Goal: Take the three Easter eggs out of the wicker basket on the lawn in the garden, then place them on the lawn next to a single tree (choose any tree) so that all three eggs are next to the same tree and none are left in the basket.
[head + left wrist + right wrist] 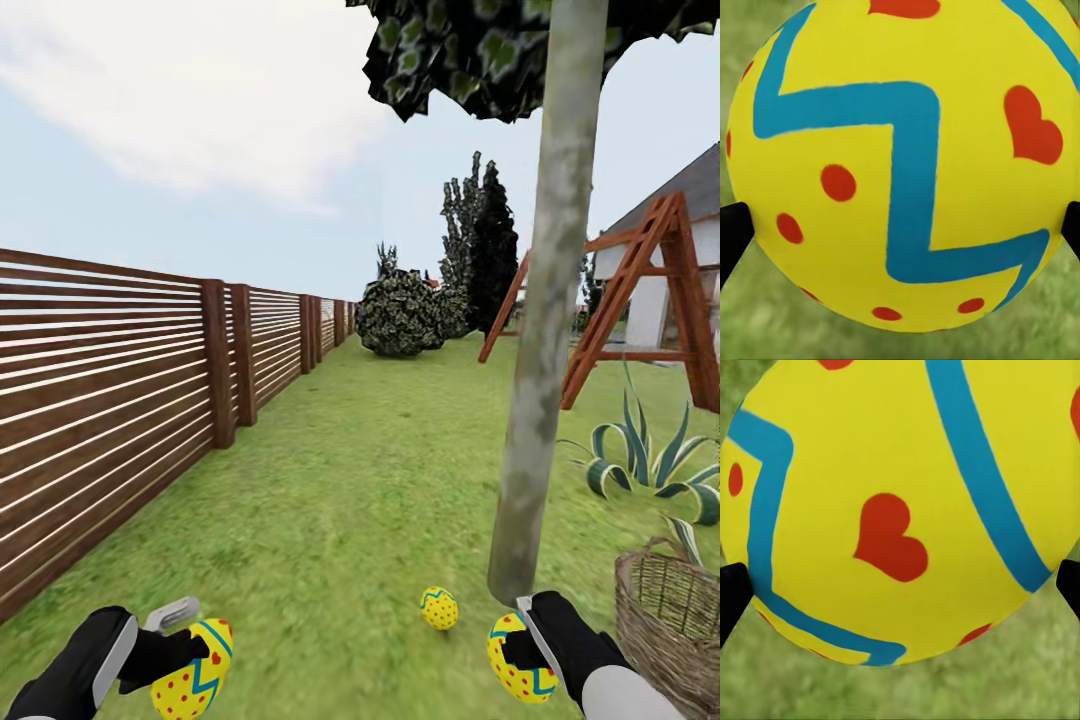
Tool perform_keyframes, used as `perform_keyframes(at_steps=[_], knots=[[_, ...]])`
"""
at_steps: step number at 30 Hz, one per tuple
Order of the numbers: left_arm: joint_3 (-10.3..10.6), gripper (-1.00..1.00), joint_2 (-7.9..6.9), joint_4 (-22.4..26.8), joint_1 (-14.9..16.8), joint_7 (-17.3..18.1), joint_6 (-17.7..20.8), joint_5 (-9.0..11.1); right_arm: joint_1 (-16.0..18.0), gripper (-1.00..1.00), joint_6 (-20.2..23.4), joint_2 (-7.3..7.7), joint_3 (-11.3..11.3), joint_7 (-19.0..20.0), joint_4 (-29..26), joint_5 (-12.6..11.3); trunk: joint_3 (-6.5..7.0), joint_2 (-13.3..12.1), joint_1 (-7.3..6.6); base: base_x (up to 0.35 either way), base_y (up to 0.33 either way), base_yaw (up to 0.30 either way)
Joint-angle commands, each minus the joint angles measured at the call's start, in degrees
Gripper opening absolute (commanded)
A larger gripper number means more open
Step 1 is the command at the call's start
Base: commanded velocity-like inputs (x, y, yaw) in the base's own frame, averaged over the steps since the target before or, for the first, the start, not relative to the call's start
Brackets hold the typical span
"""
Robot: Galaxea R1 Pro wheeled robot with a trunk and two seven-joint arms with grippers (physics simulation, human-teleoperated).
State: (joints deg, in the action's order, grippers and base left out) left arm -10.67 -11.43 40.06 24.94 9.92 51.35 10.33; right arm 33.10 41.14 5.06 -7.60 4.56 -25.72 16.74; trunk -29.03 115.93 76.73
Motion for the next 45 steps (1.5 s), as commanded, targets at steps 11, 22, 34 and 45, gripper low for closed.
perform_keyframes(at_steps=[11,22,34,45], knots=[[-0.14,-1.0,0.01,0.11,0.02,0.27,0.25,0.1,0.04,-1.0,-0.1,0.29,-0.43,0.47,-0.03,0.58,-0.07,0.04,0.01,0.129,0.321,-0.006],[-0.14,-1.0,0.01,0.11,0.02,0.27,0.25,0.12,0.04,-1.0,-0.1,0.3,-0.42,0.5,-0.03,0.58,-0.07,0.04,0.01,0.235,0.271,0.0],[-0.14,-1.0,0.01,0.11,0.02,0.27,0.17,0.13,0.04,-1.0,-0.15,0.3,-0.49,0.49,-0.03,0.58,-0.07,0.04,0.01,0.246,0.258,0.0],[-0.2,-1.0,0.06,0.11,0.02,0.27,0.25,0.13,0.04,-1.0,-0.21,0.44,-0.44,0.98,-0.03,0.43,0.01,0.04,0.01,0.161,0.149,-0.086]])
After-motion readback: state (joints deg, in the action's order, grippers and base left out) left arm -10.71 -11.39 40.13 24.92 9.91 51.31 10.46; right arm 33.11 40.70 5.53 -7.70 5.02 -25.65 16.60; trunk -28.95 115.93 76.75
